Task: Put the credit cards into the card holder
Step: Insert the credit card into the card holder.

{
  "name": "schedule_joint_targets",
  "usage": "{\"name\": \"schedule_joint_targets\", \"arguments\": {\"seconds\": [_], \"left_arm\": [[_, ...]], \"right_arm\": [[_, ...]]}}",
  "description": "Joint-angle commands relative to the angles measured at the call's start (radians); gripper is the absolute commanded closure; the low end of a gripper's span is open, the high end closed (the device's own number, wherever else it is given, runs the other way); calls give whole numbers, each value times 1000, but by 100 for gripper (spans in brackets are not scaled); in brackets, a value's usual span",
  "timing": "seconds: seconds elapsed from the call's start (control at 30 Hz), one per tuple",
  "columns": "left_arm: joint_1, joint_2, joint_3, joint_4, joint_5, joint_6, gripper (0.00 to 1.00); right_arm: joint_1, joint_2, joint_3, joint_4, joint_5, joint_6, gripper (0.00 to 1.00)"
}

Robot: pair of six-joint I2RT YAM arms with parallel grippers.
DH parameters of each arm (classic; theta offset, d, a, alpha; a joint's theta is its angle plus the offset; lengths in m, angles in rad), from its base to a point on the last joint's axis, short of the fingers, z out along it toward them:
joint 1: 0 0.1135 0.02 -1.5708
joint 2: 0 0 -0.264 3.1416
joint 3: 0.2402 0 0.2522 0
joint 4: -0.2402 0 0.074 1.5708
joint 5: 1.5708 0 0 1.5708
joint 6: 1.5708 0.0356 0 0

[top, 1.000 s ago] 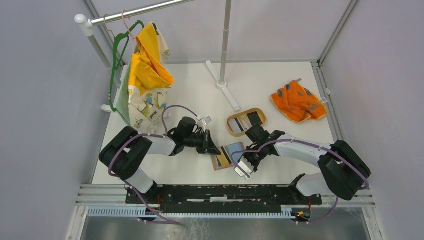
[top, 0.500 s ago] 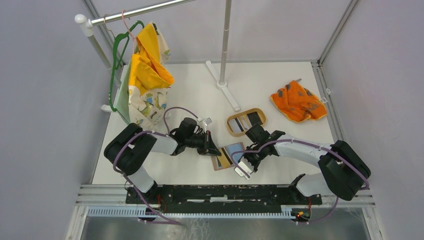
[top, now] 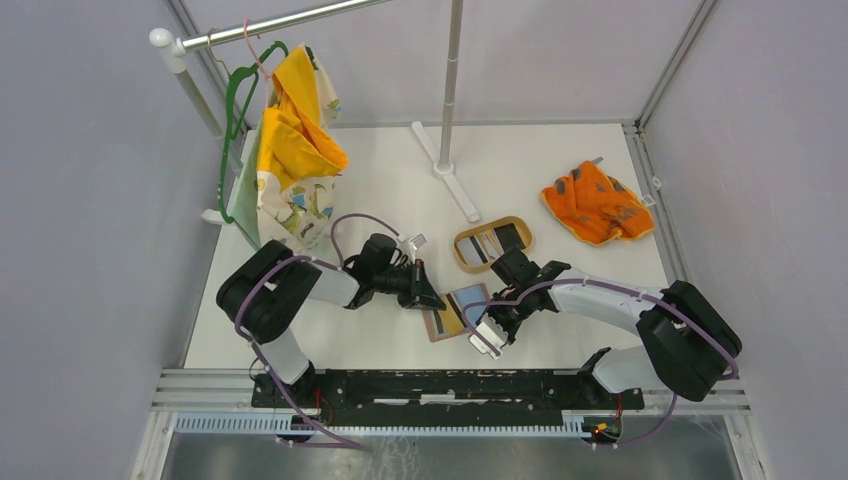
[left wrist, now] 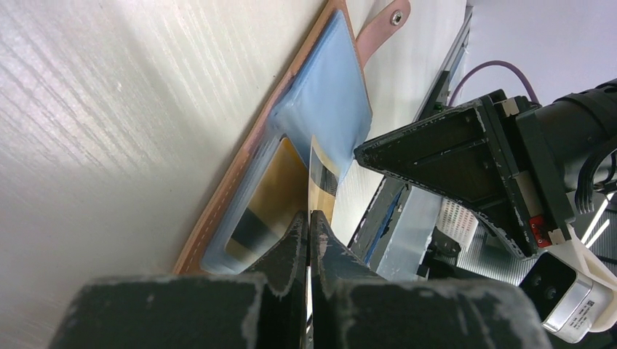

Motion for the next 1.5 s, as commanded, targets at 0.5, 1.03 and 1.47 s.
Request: {"name": "schedule_joint_targets", "arguments": {"seconds": [0.5, 1.03, 1.47], "left_arm": [[5, 46, 105, -213, -5, -20, 98], [4, 118, 178, -328, 10, -10, 98], [3, 165, 241, -384, 24, 22, 98]], "right_arm": [[6, -30, -5, -4, 23, 4, 65], [18, -33, -11, 21, 39, 25, 65], [33, -32, -10, 32, 51, 39, 65]]}}
